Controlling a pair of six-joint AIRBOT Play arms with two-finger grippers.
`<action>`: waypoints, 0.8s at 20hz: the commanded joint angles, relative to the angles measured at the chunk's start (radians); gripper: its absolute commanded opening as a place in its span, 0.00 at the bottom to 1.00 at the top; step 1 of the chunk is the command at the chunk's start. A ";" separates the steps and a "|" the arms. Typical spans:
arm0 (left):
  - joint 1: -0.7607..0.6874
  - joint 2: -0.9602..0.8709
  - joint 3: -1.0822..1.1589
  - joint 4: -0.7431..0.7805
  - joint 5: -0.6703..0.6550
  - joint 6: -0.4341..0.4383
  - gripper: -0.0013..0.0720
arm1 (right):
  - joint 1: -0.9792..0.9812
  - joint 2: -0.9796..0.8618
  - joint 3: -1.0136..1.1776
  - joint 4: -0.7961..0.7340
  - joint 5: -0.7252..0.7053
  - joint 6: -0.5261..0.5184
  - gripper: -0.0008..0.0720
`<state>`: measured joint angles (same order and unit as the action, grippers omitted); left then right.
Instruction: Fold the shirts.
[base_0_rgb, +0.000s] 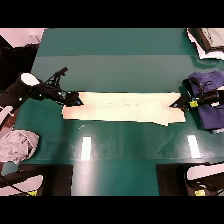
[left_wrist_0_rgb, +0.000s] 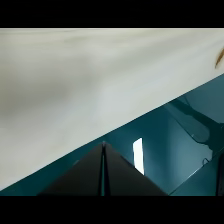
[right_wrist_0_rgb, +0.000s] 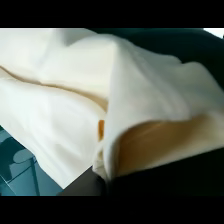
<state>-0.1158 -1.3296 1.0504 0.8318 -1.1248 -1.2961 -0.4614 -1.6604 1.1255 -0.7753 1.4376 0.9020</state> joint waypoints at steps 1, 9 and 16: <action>-0.072 -0.011 0.048 0.005 0.048 -0.024 0.05 | 0.008 0.045 0.002 0.077 0.037 -0.012 0.04; -0.308 -0.293 0.456 0.051 0.092 -0.040 0.05 | 0.182 0.259 0.240 0.077 0.127 0.288 0.03; -0.437 -0.563 0.639 0.050 0.096 -0.063 0.05 | 0.513 0.200 0.643 0.073 0.140 0.447 0.03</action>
<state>-0.5091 -1.8042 1.6333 0.8799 -1.0351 -1.3499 -0.0704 -1.4322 1.6192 -0.7002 1.5753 1.2778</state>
